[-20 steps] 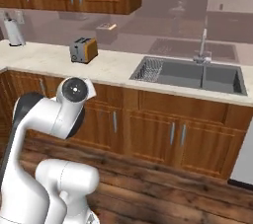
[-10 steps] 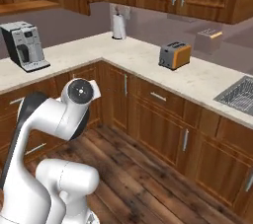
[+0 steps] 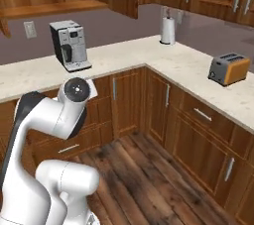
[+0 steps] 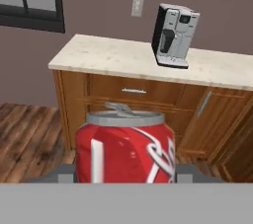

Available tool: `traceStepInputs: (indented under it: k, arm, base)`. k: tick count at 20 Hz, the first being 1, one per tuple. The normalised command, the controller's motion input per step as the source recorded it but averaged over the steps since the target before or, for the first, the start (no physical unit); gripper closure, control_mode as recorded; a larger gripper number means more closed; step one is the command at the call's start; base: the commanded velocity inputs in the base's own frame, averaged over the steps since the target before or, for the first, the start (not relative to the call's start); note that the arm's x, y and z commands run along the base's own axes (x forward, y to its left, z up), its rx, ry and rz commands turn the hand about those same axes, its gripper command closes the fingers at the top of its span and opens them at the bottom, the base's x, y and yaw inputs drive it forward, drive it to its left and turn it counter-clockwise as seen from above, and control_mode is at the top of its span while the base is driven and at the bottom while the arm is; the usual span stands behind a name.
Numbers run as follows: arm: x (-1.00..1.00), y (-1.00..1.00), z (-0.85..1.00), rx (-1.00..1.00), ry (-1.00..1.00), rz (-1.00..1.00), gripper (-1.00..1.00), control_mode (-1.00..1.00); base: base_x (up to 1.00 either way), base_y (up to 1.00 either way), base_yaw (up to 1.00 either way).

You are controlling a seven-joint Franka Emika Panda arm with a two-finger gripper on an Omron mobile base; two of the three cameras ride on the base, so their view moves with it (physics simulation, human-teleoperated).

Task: Pick the can, can from the counter and place them in the open cabinet.

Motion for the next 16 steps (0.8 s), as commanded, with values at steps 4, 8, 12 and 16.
traceStepInputs:
  k: [4, 8, 12, 16]
  arm:
    - [0.0, 0.0, 0.0, 0.0, 0.0, 0.0, 1.0, 1.0]
    - [0.0, 0.0, 0.0, 0.0, 0.0, 0.0, 1.0, 1.0]
    - [0.0, 0.0, 0.0, 0.0, 0.0, 0.0, 1.0, 1.0]
    - [0.0, 0.0, 0.0, 0.0, 0.0, 0.0, 1.0, 1.0]
  base:
    - [0.63, 0.0, 0.55]
    - [0.69, -0.03, 0.43]
    - [0.6, -0.24, 0.28]
    - [0.58, -0.35, 0.17]
